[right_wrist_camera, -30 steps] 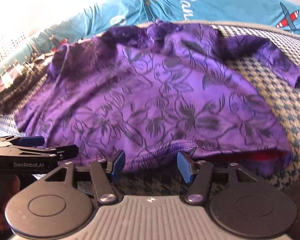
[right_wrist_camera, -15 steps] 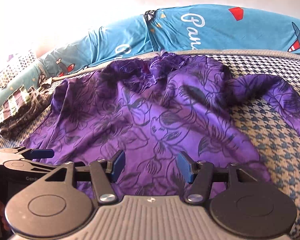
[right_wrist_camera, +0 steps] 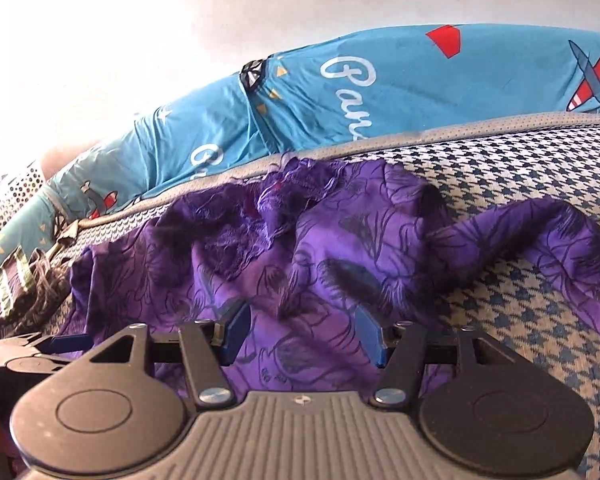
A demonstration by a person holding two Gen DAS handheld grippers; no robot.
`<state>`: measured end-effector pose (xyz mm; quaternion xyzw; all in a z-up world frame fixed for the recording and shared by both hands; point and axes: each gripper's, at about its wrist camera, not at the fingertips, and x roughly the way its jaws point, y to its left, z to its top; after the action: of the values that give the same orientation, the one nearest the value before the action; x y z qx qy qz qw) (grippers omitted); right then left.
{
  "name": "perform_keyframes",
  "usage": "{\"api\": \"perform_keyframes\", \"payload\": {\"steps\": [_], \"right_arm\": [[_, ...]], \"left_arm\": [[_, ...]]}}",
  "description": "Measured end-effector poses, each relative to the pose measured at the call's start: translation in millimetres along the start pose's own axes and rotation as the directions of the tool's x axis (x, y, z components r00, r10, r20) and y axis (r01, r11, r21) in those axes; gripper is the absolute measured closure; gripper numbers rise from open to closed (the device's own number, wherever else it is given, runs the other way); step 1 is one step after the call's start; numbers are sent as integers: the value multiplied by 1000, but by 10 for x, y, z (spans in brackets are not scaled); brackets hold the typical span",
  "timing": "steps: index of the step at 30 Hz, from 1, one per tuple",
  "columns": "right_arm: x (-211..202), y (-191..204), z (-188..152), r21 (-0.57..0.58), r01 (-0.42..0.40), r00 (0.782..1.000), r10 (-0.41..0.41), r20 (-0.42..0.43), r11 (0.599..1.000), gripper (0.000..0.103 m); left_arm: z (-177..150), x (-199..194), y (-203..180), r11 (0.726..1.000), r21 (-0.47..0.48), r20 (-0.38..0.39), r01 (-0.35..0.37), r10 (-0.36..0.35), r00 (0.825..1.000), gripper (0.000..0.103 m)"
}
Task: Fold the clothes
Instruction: 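Push the garment's side toward its middle with the left gripper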
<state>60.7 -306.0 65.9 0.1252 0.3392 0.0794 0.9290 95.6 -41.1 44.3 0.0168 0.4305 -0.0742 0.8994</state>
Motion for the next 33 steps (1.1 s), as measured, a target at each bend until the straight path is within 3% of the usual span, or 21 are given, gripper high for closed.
{"api": "perform_keyframes", "payload": {"steps": [13,18,27,33], "right_arm": [[610,-470,765,60,130,987,-135,90,990,43],[896,-667,904,65,129,988,-134,75,990,38],[1415,-885,1000,76,122,992,-122,-3,990,38],[1708,-812,939,-9,125,991,-126,-55,992,37]], "left_arm": [[366,411,53,999,-39,-3,32,-33,999,0],[432,543,97,999,-42,-15,30,-31,999,0],[524,682,183,997,-71,-32,38,-41,999,0],[541,747,169,997,-70,-51,39,-43,998,0]]}}
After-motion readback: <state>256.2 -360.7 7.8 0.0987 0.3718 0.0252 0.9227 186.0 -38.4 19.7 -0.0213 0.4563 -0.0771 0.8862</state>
